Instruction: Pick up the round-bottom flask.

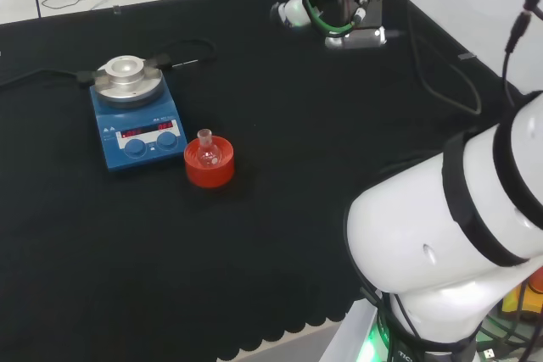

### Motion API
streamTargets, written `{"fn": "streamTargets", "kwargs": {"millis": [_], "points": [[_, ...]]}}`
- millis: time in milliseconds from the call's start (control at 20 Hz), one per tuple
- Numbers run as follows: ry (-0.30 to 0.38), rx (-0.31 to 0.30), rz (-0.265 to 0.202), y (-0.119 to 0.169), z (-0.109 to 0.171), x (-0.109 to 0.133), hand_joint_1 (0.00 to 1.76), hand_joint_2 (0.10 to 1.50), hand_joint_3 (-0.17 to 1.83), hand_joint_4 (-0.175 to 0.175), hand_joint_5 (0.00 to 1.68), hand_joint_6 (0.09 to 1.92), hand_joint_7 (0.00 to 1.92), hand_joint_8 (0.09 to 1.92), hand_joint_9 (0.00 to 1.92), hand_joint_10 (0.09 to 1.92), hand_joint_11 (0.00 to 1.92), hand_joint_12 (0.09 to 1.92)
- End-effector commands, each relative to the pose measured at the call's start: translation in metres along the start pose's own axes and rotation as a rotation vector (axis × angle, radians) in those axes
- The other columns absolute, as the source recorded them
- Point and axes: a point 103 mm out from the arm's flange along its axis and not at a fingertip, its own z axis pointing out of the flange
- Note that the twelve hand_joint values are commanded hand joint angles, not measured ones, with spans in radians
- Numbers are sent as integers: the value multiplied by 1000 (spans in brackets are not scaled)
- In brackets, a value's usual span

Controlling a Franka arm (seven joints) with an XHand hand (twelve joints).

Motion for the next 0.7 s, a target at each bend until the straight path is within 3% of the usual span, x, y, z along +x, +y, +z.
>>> {"fn": "streamTargets", "kwargs": {"millis": [50,300,700], "points": [[-7,42,-69,42,59,7,709,906,304,-40,454,95,215,631,399,668,181,1369],[36,68,-83,45,87,17,837,714,555,-43,528,87,237,641,428,657,192,1371],[62,96,-129,50,119,42,887,644,633,-42,605,128,275,651,460,647,196,1375]]}}
